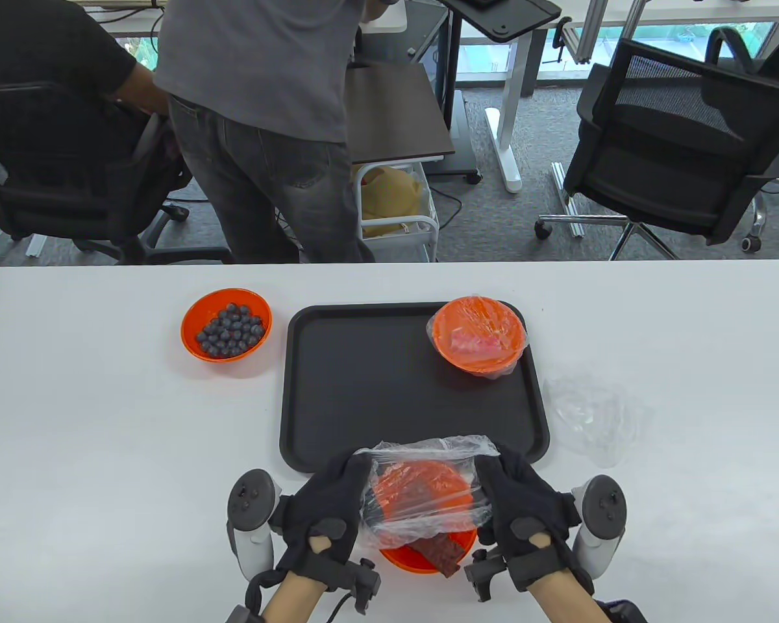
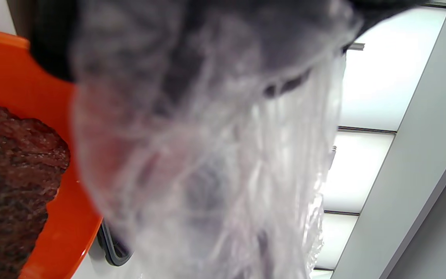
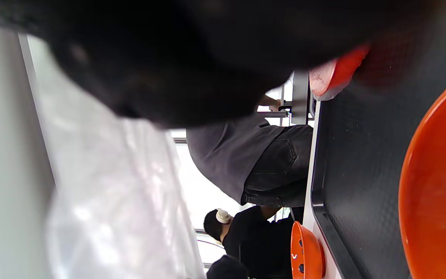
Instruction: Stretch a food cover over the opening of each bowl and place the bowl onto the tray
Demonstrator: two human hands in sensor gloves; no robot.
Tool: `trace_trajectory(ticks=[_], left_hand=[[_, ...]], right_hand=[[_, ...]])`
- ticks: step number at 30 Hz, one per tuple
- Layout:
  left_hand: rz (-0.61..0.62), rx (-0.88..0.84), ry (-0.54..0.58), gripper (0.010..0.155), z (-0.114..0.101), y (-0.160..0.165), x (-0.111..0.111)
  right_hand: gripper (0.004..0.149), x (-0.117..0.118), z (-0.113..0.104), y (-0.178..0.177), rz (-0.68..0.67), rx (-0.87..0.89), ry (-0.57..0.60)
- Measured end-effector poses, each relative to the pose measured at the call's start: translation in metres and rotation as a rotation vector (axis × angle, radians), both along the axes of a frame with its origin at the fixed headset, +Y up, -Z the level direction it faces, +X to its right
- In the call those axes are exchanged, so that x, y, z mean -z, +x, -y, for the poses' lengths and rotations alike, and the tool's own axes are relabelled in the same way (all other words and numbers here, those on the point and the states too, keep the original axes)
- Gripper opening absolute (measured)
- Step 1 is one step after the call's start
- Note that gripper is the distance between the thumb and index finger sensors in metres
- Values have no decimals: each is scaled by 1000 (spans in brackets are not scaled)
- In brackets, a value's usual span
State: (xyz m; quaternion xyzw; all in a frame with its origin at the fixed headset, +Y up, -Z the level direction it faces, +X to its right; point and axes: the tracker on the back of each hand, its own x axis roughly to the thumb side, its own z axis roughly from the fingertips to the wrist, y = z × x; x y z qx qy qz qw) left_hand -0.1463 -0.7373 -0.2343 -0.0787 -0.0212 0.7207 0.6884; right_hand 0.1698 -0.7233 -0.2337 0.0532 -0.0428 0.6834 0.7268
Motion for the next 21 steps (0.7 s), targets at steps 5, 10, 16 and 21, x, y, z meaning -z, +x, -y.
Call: trace_trajectory(ticks=[5,10,16,21], left_hand=[[-49,-23,8,47,0,-6,-1],[1,25,-27,46,5,4,-4],[40,118,-68,46,11,16,-6],[-6,169,-59,47,12,15,-9]], right_hand=[[46,-3,-2,1,41,-48,23],[45,-5,-4,3,91,25,59],[45,-5,4,-1,79,254,9],[45,-7,7,-1,86,239,-37]])
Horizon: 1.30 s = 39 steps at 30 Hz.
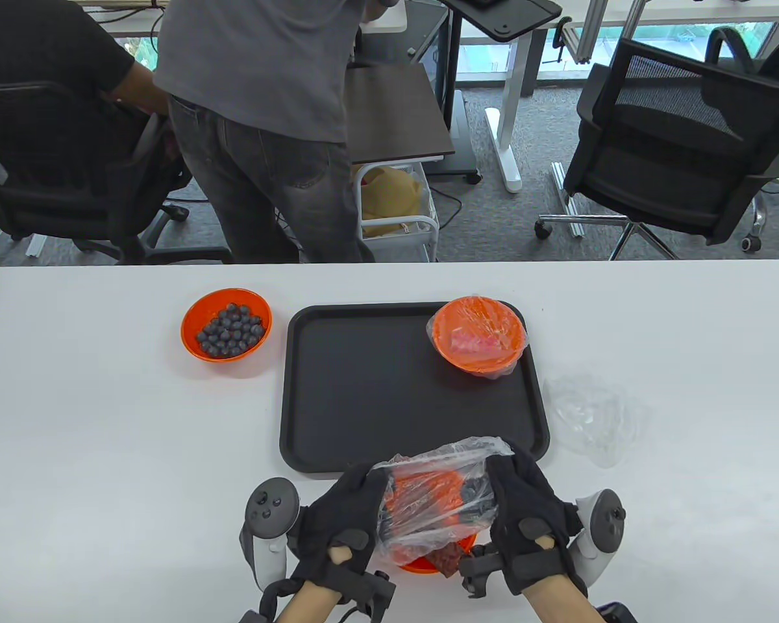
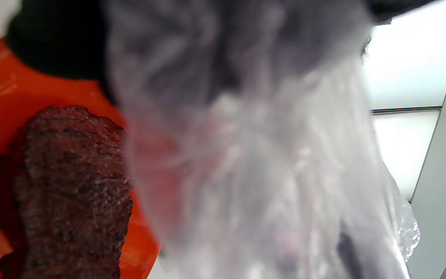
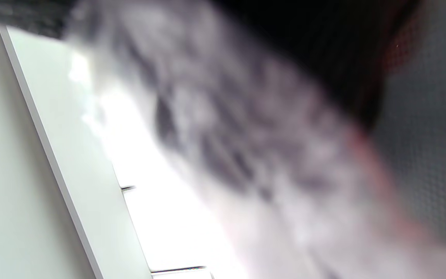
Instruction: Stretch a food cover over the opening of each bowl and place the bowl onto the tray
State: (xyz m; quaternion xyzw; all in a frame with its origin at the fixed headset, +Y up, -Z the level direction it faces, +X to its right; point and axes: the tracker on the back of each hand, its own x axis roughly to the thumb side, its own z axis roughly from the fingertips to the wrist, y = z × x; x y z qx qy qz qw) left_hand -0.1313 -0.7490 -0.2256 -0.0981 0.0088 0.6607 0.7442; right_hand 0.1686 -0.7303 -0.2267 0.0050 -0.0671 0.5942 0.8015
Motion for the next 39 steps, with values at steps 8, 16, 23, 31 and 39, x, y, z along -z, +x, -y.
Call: trace_trajectory(ticks=[8,16,23,31,39], left_hand=[[-75,-40,1,47,-1,-12,-2],[-137,233,-73,48,-2,-18,-20],[-158,559,-54,49,-1,-4,-32],[-139,651,-102,50,14,3,-34],[-127,670,-124,51,21,6,-36]], right_hand=[[45,-5,1,2,19,-231,-58],[46,-25,4,-4,41,-451,-30],[46,-32,18,-2,51,-585,-86],[46,-31,30,-1,82,-681,-127],[46,-31,34,2,113,-749,-149]])
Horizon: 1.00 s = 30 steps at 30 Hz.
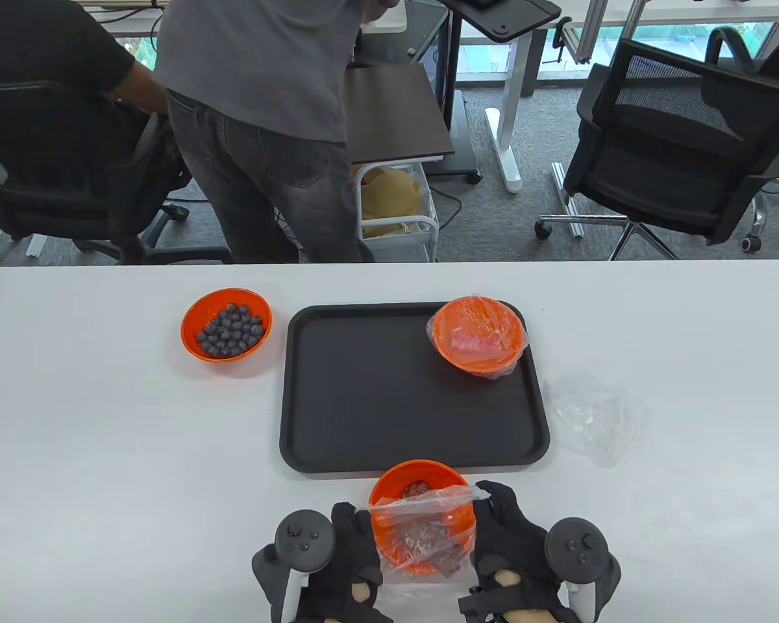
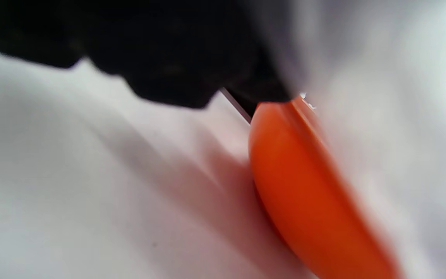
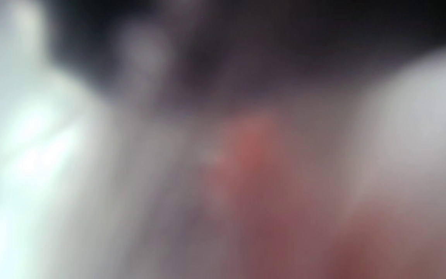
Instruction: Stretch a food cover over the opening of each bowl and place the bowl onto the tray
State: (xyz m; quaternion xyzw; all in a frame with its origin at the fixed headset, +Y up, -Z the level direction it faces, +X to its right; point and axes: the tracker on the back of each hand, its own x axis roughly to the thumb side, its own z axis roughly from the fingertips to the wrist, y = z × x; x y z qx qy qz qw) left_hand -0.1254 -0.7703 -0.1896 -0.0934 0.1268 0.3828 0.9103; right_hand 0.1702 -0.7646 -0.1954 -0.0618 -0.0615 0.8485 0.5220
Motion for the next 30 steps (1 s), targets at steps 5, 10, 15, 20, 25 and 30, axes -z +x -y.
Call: trace_trajectory(ticks=[5,10,15,20,25,30], left_hand=[[4,12,-15,51,5,2,1],[-3,-3,-37,51,10,0,3],[-5,-10,-50,51,14,-1,5],[-6,-23,-56,50,15,-1,4],[-1,-30,-55,50,16,-1,5],[6,3,-39,51,16,0,4]], right_hand=[[46,3,4,2,21,-36,-16],[46,5,6,1,29,-49,-42],[46,9,8,1,36,-55,-82],[46,10,9,1,41,-56,-107],[46,12,9,1,43,-51,-125],[46,12,9,1,47,-57,-122]])
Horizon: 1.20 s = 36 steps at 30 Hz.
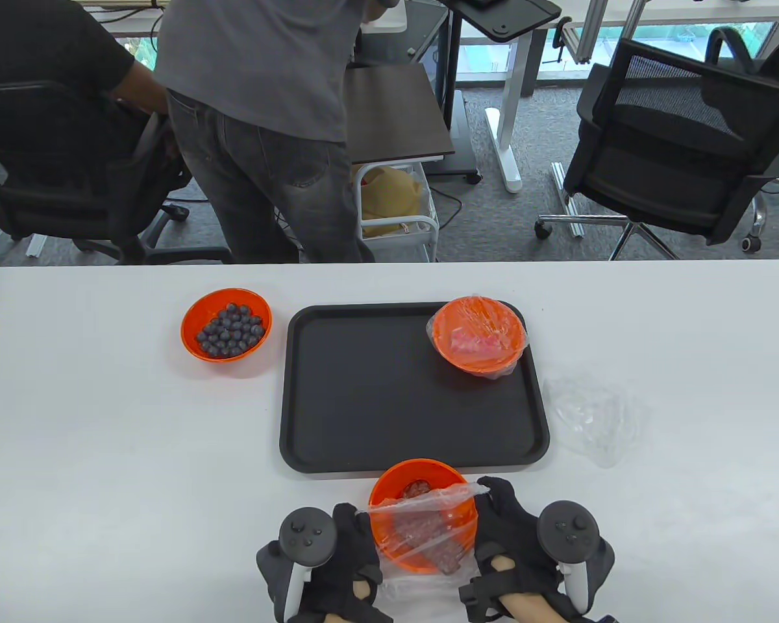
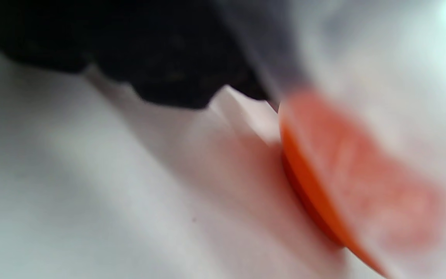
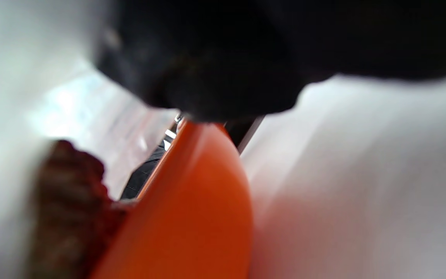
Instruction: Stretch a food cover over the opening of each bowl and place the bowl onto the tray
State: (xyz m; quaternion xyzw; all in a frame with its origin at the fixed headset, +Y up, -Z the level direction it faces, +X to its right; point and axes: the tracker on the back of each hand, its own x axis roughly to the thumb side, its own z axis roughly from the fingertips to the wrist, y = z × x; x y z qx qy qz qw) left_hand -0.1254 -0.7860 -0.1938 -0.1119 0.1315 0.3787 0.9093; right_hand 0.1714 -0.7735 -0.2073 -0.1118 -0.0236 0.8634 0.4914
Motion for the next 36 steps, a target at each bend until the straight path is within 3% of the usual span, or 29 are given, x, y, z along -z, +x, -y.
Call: trace_trajectory(ticks=[7,16,25,36], left_hand=[[45,141,80,51,-6,8,-2],[60,196,103,51,-8,14,-2],[67,168,75,50,-6,10,3],[115,125,51,49,-4,7,12]], right_hand=[[48,-3,-11,-5,-66,-289,91],[50,2,-14,-11,-102,-475,148],[53,13,-9,-16,-137,-503,56],[51,24,-3,-6,-171,-404,-46]])
